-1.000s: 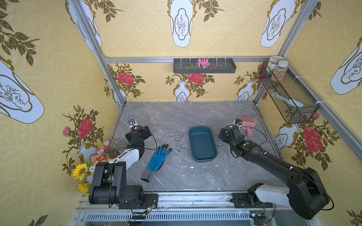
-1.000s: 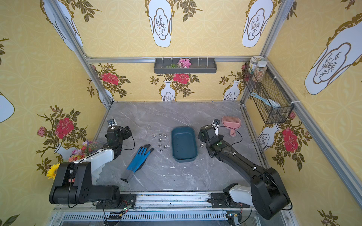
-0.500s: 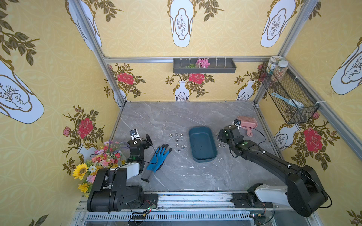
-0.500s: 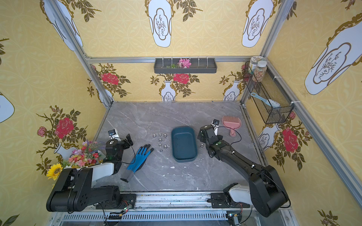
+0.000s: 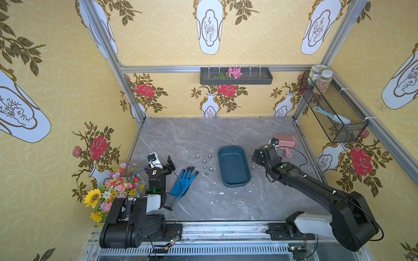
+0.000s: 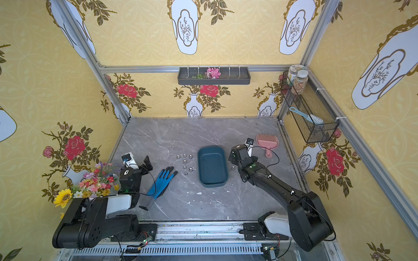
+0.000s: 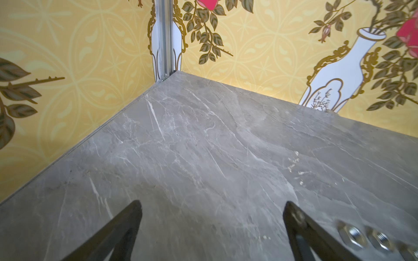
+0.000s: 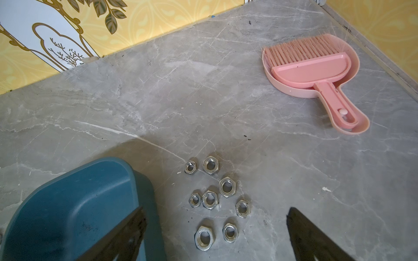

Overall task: Take out the wing nut from the storage box
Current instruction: Reset both arms

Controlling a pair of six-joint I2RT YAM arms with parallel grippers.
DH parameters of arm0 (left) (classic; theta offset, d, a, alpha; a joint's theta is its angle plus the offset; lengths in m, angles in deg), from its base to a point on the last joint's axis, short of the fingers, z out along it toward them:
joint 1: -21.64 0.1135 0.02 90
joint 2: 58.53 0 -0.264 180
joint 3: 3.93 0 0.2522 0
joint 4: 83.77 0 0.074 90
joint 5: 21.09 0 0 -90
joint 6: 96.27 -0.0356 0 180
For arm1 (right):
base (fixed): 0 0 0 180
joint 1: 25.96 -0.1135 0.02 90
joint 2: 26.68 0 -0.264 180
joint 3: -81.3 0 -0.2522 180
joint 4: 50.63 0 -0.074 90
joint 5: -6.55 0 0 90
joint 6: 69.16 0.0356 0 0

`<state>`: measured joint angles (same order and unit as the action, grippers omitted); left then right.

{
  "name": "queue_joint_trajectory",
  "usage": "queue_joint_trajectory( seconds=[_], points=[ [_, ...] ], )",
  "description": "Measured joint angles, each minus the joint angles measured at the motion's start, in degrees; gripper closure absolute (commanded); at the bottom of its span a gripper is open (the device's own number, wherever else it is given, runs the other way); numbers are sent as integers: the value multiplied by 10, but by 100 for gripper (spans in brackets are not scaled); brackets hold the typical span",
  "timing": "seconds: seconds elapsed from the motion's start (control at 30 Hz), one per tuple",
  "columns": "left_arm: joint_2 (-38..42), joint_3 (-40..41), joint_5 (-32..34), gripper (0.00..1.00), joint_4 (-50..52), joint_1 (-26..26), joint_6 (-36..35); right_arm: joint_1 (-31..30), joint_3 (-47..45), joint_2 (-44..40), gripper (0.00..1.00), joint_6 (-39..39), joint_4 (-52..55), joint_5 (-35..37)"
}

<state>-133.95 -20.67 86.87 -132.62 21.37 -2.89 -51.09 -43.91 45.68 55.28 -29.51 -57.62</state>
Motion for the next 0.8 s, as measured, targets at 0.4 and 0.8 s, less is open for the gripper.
queue_joint_trajectory(
  seconds=[0.4,0.8],
  points=[
    [3,-12,18,1,-33,-1,3,0,-4,0,3,-4,-16,-19],
    [3,-12,18,1,-34,-1,3,-16,37,50,3,-47,-21,-27]
  ],
)
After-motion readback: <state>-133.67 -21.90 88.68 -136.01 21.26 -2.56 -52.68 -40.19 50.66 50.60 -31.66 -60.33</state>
